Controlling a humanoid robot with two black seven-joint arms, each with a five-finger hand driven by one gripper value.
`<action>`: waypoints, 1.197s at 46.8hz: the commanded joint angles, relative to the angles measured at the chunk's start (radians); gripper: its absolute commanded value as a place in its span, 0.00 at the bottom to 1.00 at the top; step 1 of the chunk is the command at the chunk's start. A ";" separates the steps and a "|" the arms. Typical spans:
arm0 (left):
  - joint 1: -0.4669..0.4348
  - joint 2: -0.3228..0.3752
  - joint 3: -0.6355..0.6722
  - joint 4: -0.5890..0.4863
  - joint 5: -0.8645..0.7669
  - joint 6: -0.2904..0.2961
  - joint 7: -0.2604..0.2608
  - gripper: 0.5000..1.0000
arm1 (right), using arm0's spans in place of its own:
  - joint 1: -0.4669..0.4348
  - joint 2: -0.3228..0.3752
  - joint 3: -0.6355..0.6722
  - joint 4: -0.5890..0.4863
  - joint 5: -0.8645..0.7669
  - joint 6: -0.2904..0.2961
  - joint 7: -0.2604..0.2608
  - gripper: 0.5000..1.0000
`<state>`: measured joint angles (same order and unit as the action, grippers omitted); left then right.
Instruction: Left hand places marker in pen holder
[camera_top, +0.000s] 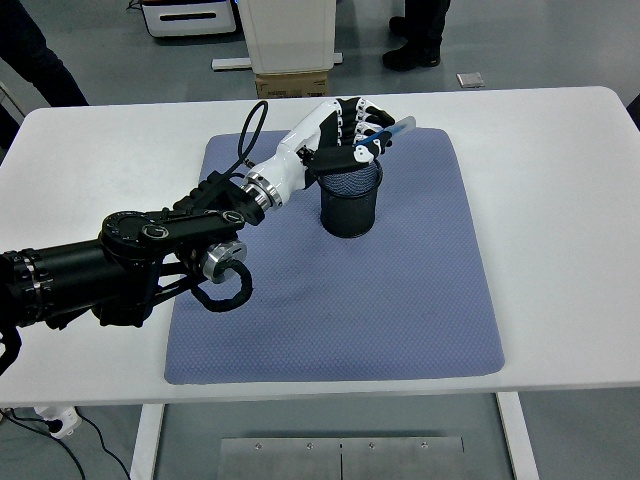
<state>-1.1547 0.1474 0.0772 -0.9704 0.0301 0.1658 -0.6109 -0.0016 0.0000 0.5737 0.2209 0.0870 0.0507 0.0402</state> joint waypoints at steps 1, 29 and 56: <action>0.012 -0.002 -0.007 0.001 -0.009 0.001 0.000 0.00 | 0.000 0.000 0.000 0.000 0.000 0.000 0.001 1.00; 0.030 -0.028 -0.034 0.009 -0.044 0.003 0.000 0.61 | 0.000 0.000 0.000 0.000 0.000 0.000 0.001 1.00; 0.009 0.024 -0.154 0.009 -0.041 -0.011 0.000 1.00 | 0.000 0.000 0.000 0.000 -0.001 0.000 0.001 1.00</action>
<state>-1.1540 0.1619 -0.0448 -0.9619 -0.0097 0.1612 -0.6108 -0.0016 0.0000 0.5737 0.2208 0.0873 0.0510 0.0403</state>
